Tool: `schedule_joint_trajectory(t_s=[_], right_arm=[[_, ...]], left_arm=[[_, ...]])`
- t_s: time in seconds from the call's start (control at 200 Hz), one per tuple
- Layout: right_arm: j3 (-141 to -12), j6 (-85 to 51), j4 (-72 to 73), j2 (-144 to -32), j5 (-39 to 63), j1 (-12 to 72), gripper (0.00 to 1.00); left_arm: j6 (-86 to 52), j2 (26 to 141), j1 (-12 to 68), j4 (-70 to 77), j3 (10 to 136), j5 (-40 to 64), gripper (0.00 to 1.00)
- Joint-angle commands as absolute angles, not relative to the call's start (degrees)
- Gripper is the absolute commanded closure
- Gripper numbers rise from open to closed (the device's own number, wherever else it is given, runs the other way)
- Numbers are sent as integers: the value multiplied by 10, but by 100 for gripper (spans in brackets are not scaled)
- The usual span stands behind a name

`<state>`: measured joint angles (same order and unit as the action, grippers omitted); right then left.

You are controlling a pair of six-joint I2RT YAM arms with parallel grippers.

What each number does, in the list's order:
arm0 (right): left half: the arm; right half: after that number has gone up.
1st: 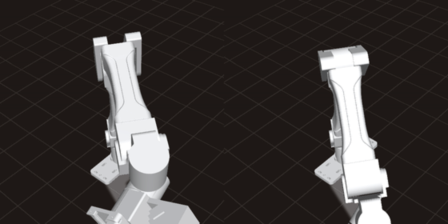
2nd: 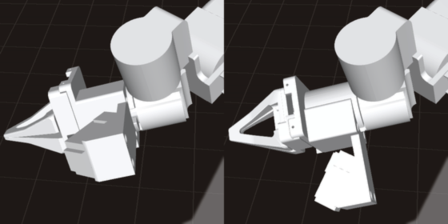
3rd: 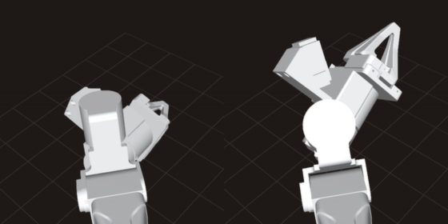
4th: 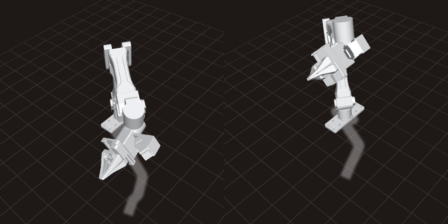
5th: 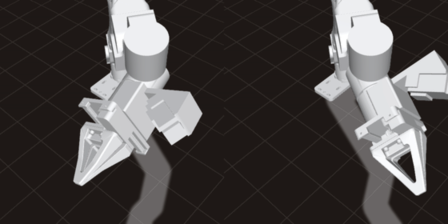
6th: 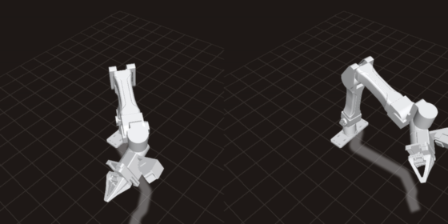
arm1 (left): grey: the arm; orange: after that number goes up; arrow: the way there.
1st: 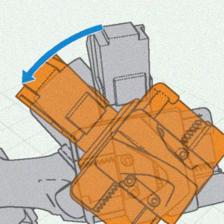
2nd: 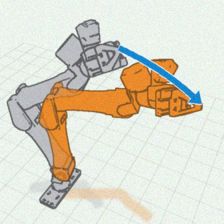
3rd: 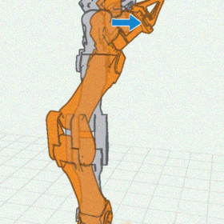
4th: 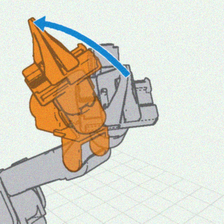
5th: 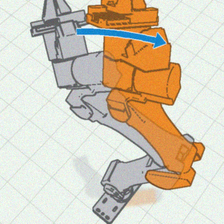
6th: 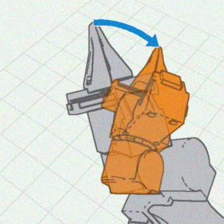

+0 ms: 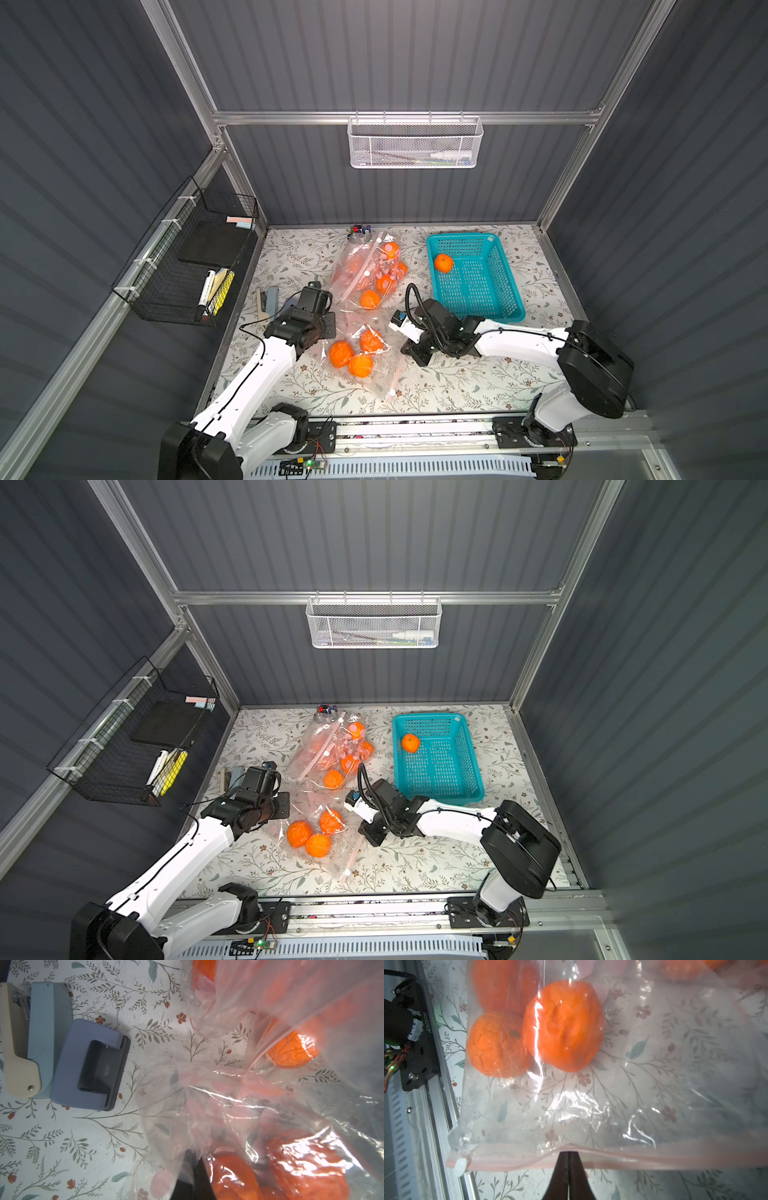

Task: Open the zip-top bag and take out the orange
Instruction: Adjust the zipper food storage bag at the center of the board.

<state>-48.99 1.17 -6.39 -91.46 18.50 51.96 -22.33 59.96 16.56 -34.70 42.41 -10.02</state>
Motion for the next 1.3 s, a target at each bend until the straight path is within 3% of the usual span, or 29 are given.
schedule_joint_trajectory(t_s=[0.0, 0.225, 0.405, 1.046, 1.296], right_arm=[[-510, 7, -24, -940, 219, 526, 89], [-528, -4, 69, -1005, 253, 528, 75], [-495, -5, 157, -1028, 264, 529, 66], [-347, -28, 183, -981, 203, 531, 65], [-343, -28, 205, -993, 195, 537, 63]], left_arm=[[-215, 605, 164, -347, 419, -91, 100], [-214, 603, 164, -339, 419, -67, 100], [-201, 559, 164, -298, 429, 72, 100], [-171, 528, 164, -343, 512, 123, 100], [-164, 521, 164, -320, 554, 249, 100]])
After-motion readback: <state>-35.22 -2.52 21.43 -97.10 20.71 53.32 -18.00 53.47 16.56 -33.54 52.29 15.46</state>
